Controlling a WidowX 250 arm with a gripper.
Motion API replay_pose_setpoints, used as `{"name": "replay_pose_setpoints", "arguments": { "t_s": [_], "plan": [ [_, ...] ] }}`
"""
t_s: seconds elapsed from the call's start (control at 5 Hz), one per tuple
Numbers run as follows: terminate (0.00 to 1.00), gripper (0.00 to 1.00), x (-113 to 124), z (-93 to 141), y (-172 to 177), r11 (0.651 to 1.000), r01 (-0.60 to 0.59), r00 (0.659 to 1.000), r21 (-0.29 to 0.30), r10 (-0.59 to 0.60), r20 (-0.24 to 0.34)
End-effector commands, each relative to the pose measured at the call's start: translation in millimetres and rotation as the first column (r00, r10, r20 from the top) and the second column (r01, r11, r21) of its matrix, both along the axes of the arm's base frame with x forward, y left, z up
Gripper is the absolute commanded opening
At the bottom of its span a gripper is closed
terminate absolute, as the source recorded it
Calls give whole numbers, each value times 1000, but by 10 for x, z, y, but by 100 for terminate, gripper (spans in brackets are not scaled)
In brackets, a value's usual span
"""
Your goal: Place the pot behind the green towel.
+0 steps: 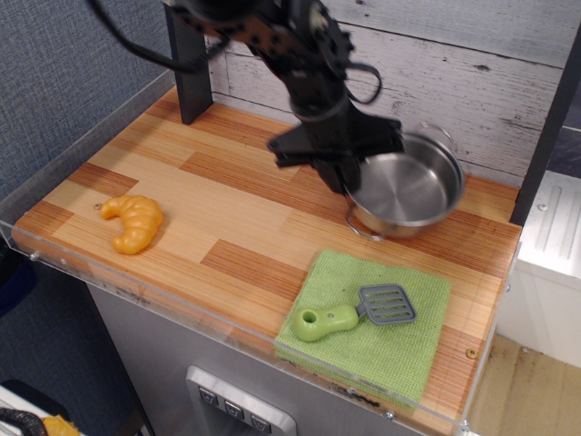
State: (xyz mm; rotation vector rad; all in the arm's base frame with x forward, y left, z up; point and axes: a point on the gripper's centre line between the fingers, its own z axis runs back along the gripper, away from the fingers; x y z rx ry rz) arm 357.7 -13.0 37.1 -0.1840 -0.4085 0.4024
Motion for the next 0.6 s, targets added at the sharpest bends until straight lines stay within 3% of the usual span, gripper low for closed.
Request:
{"name": "replay_pose_setpoints", "arguments": {
  "t_s": [0.0, 0.2, 0.4],
  "plan": [
    [0, 0, 123, -25, -26, 1000, 11, 999, -21, -10, 39],
    [0, 100, 66, -2, 68, 997, -72, 997, 7, 72, -4],
    [0, 100, 22, 15, 117, 989, -149, 989, -28, 149, 0]
  ]
}}
